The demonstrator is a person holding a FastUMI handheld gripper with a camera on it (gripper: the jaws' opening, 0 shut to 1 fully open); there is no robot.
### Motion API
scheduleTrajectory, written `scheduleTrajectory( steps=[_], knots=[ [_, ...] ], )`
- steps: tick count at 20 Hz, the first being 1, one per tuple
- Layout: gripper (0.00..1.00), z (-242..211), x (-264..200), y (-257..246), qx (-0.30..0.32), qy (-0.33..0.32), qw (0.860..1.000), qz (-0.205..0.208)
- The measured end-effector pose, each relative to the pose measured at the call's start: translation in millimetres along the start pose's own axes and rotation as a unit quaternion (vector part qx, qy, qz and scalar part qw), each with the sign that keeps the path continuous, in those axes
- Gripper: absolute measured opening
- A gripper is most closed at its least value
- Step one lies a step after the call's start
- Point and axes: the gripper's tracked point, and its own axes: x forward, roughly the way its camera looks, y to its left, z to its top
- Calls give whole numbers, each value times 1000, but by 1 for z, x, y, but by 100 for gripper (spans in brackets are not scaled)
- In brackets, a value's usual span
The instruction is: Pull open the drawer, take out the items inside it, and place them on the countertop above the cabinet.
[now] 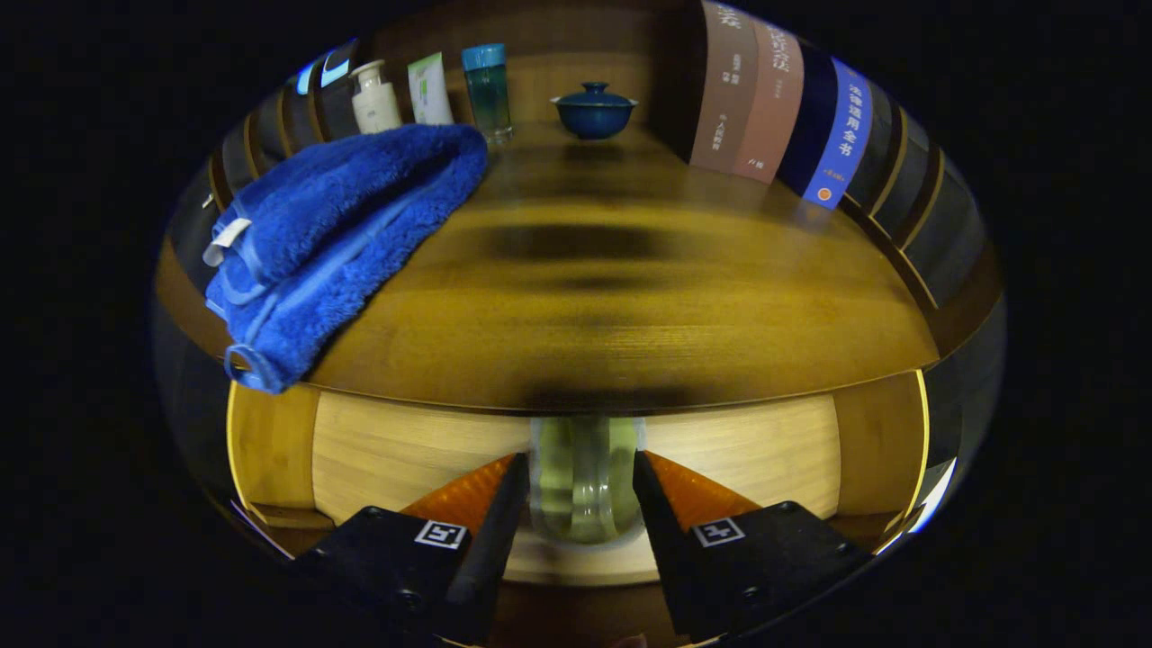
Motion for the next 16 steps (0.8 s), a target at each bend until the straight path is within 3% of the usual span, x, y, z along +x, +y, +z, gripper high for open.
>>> scheduleTrajectory(
  steps=[7, 8, 10, 16],
  knots=[
    [24, -3, 2, -5, -4, 9, 1000, -9],
    [24, 1, 1, -5, -11, -1, 1000, -4],
    [15, -6, 3, 0, -12, 8, 1000, 17],
    [15, -17, -23, -1, 22, 28, 998, 50]
  ],
)
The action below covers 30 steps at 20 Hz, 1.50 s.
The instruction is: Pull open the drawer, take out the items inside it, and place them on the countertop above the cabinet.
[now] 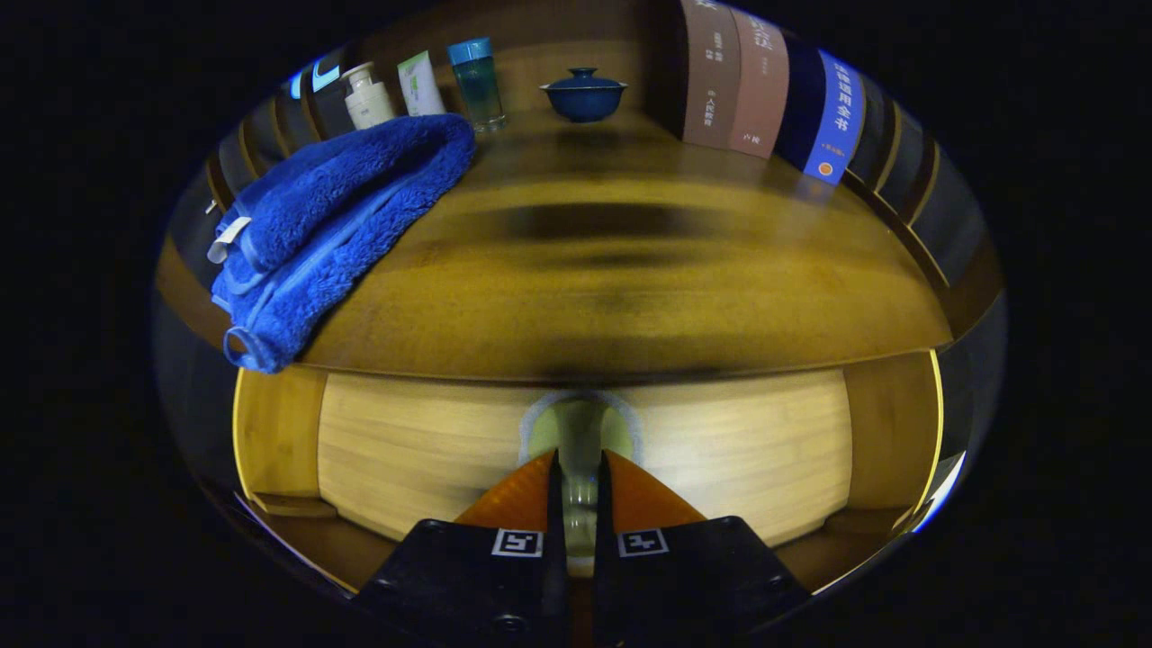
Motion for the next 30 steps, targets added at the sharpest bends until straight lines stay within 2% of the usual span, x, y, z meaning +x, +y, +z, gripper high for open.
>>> scheduleTrajectory(
  steps=[8, 16, 19, 24, 27, 30],
  knots=[
    [15, 1, -59, 12, -5, -14, 999, 33],
    [15, 10, -108, 13, -8, -70, 997, 38],
    [15, 30, -128, 16, 11, -86, 995, 55],
    [15, 89, -141, 0, 22, -124, 991, 51],
    [15, 131, -131, -7, 13, -147, 988, 42],
    [15, 156, -103, -12, 4, -133, 991, 27]
  ],
)
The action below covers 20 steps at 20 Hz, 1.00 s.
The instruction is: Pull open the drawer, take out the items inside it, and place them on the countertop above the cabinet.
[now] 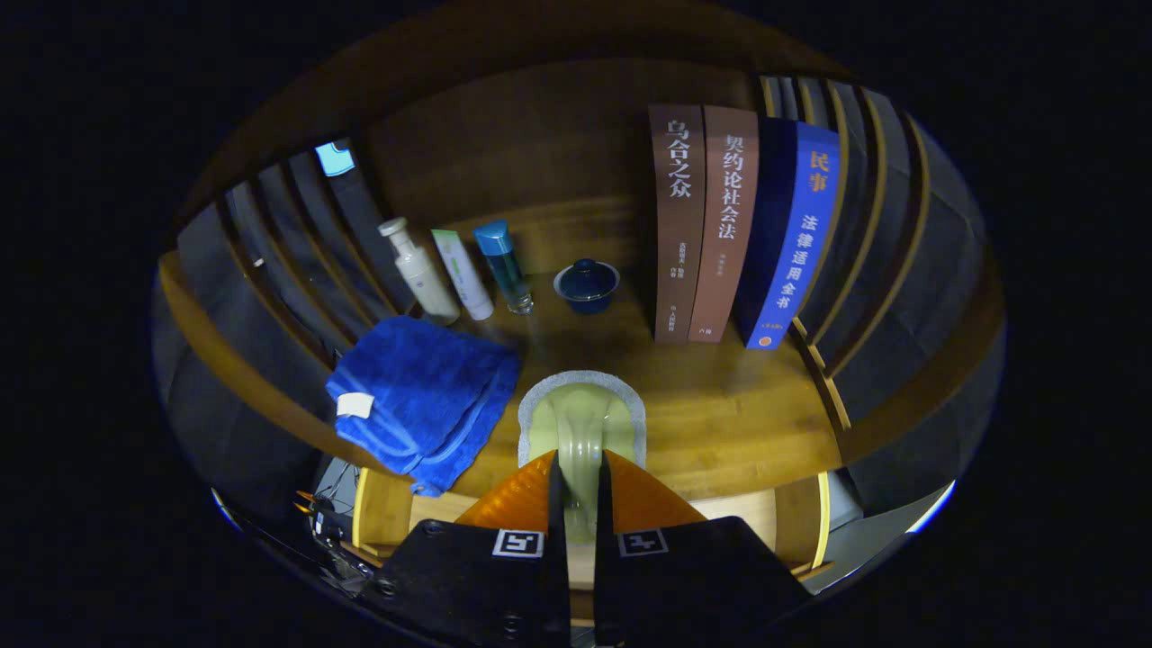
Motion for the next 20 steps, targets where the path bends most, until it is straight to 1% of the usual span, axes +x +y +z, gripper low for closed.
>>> scheduleTrajectory(
  steps=[4, 7, 10, 12, 13, 15, 17, 20],
  knots=[
    [15, 3, 46, -4, -13, 37, 999, -12],
    [15, 16, 68, 0, -23, 31, 999, -15],
    [17, 19, 78, 3, -28, 32, 999, -19],
    [21, 16, 82, 8, -29, 31, 999, -9],
    [30, 11, 84, 6, -32, 33, 999, -12],
    [65, 4, 82, 4, -41, 32, 998, -19],
    [99, 1, 78, 9, -42, 19, 999, -11],
    [97, 9, 66, 17, -29, -33, 999, 5]
  ],
)
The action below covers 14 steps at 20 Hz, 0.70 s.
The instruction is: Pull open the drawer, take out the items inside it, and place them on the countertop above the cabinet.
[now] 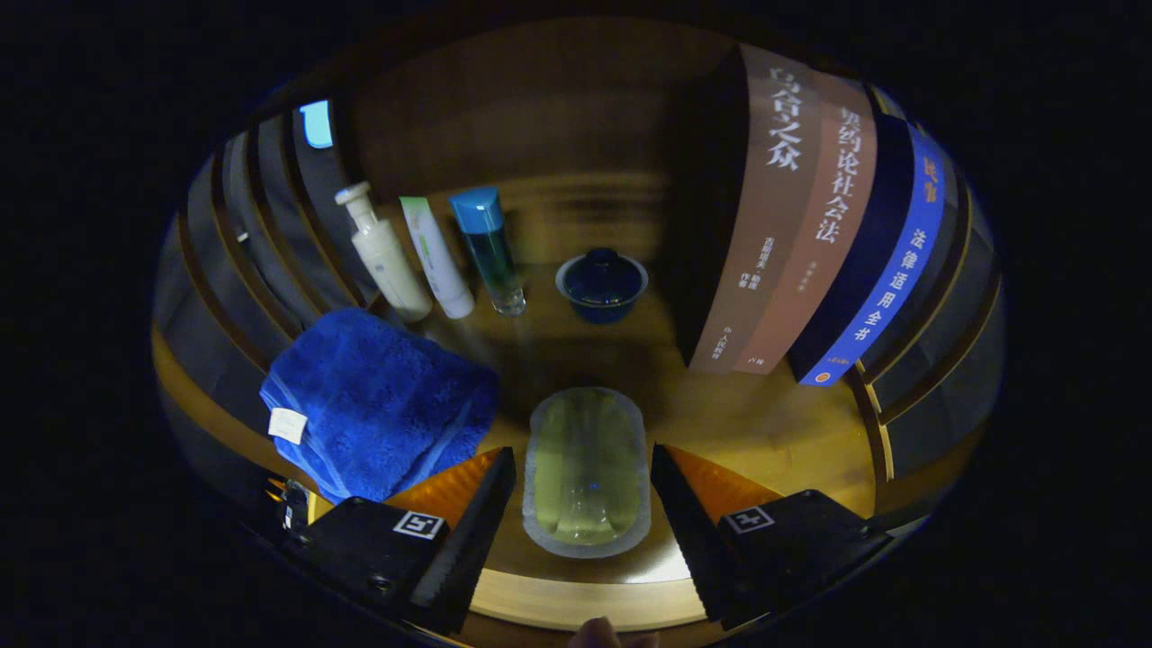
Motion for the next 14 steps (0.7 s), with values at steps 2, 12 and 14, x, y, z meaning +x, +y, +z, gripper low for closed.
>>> scheduleTrajectory(
  steps=[2, 12, 14],
  knots=[
    [97, 11, -16, 8, 8, -48, 999, 18],
    [99, 21, -159, 42, 26, -276, 956, 94],
    [99, 10, -185, 46, 24, -301, 949, 91]
  ],
)
